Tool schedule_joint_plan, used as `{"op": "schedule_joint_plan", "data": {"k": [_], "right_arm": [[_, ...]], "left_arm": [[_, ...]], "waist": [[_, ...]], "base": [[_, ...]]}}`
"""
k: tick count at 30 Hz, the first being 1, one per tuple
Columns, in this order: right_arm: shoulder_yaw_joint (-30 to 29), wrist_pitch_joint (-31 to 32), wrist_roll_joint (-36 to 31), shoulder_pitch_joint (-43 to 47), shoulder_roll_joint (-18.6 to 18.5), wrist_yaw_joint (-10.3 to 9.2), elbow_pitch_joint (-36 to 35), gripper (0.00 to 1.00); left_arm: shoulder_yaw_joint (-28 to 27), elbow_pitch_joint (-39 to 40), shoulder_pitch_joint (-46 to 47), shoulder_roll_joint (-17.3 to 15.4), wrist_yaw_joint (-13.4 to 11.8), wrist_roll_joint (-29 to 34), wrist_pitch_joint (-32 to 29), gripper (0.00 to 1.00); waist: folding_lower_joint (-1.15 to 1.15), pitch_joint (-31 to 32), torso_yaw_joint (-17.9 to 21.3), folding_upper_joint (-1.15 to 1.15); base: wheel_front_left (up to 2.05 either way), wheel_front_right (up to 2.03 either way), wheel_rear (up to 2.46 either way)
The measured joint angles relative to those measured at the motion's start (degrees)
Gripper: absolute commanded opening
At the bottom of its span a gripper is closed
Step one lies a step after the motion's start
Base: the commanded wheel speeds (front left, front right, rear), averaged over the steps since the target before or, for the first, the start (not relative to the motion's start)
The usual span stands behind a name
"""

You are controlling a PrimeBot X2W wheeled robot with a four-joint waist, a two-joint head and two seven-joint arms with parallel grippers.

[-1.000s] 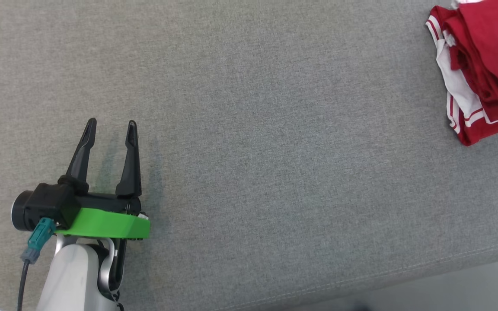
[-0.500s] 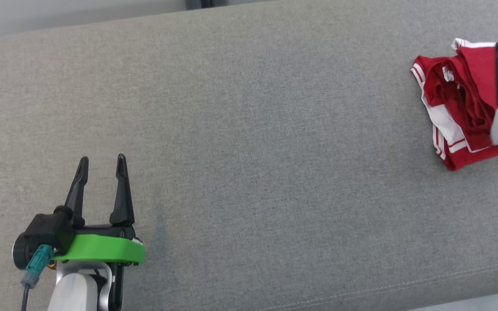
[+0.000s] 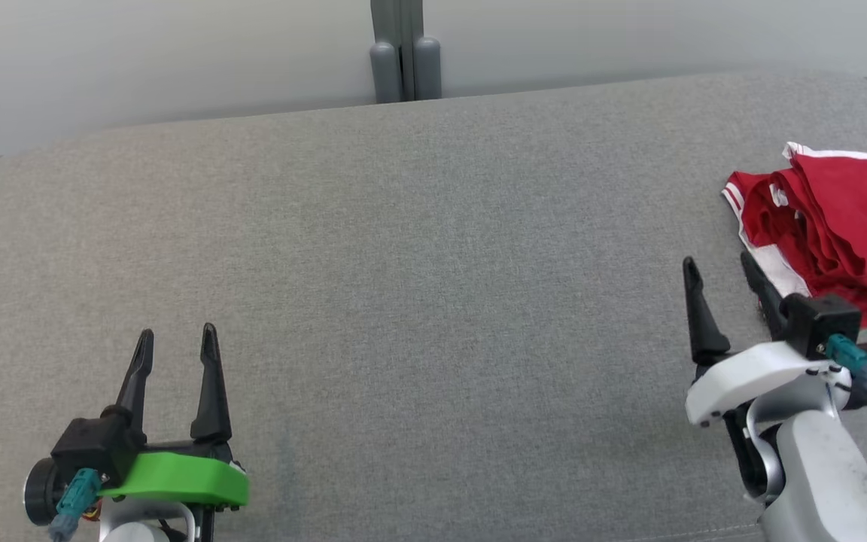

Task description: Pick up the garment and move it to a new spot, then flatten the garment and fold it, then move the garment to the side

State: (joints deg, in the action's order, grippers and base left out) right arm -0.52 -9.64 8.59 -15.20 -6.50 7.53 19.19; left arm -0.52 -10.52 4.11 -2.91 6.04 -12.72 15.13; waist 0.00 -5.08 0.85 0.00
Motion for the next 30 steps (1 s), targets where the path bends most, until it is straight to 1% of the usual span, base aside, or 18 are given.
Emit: {"op": "schedule_joint_plan", "data": {"k": [3,7,15,21,30], "right_arm": [[0.0,-0.1,0.4,1.8,1.6,0.00,0.7,1.00],[-0.4,-0.4,0.5,3.0,2.5,0.00,1.9,1.00],[-1.7,-0.5,0.3,4.2,3.1,0.00,2.7,1.00],[-2.5,-0.3,-0.2,4.3,3.3,0.00,2.2,1.00],[-2.1,-0.4,-0.2,4.4,3.5,0.00,1.7,1.00]], "left_arm": [[0.0,-0.9,-0.8,0.0,-0.1,0.0,0.0,1.00],[0.4,-1.8,-1.7,0.0,-0.3,0.0,0.0,1.00],[1.1,-2.2,-2.9,0.0,-0.5,-0.3,0.0,1.00],[1.3,-1.8,-2.9,0.0,-0.4,-0.2,0.0,1.00],[1.4,-1.5,-2.9,0.0,-0.2,-0.3,0.0,1.00]], "waist": [[0.00,1.2,-0.7,0.00],[0.00,2.4,-1.4,0.00],[0.00,3.7,-2.3,0.00],[0.00,3.3,-2.2,0.00],[0.00,2.7,-2.3,0.00]], "base": [[0.00,0.00,0.00],[0.00,0.00,0.00],[0.00,0.00,0.00],[0.00,0.00,0.00],[0.00,0.00,0.00]]}}
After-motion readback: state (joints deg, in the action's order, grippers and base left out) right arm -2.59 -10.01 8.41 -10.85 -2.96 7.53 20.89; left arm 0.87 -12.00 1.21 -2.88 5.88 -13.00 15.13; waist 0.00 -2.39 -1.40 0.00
